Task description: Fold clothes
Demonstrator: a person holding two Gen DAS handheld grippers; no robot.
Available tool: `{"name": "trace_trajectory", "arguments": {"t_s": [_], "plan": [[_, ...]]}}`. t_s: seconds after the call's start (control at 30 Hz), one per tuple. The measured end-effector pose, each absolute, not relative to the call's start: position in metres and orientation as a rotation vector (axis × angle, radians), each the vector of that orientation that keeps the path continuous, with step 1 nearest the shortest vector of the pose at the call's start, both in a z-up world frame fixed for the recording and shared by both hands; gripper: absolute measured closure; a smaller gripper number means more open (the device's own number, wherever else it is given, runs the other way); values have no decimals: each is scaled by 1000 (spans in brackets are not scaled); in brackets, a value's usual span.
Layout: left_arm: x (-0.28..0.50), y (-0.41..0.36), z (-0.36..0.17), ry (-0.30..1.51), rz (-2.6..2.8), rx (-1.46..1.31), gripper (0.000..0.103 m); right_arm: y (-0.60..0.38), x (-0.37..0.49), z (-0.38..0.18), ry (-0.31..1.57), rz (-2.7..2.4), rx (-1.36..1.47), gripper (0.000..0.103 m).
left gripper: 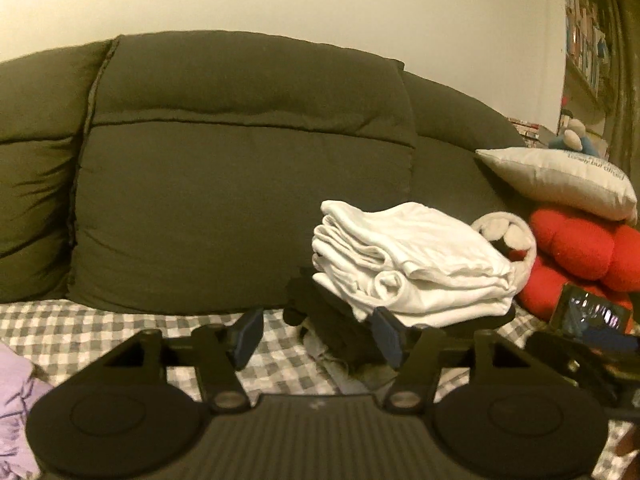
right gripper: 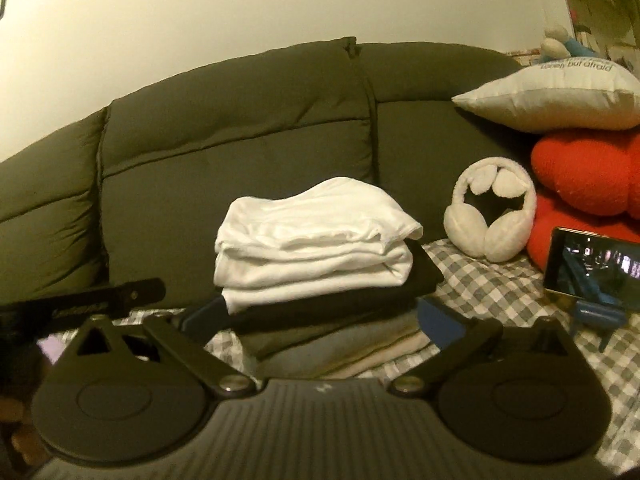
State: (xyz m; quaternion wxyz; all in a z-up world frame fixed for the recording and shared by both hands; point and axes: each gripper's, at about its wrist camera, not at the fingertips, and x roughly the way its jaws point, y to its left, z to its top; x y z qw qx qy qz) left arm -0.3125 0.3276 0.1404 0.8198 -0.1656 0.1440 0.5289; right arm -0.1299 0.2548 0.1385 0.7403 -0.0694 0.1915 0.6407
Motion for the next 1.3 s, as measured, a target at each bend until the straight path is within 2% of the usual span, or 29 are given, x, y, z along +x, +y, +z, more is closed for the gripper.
{"name": "trace_trajectory", "arguments": {"t_s": [0.1, 0.17, 0.37, 0.9, 1.3], "plan": [[-306, 321, 139, 328, 1132, -343, 33, 243, -125, 134, 418, 1408, -101, 0], [-301, 315, 139, 340, 1139, -316, 22, 240, -119, 126, 438, 1417, -62, 0], [-288, 301, 135, 353, 1188, -270, 2, 247, -110, 110, 455, 1418, -89, 0], [-276, 297, 109, 482, 1332, -245, 1, 272, -109, 76, 562, 1287, -231, 0], [-273, 297, 106, 496, 1356, -235, 1, 269, -110, 86, 496, 1270, -208, 0]]}}
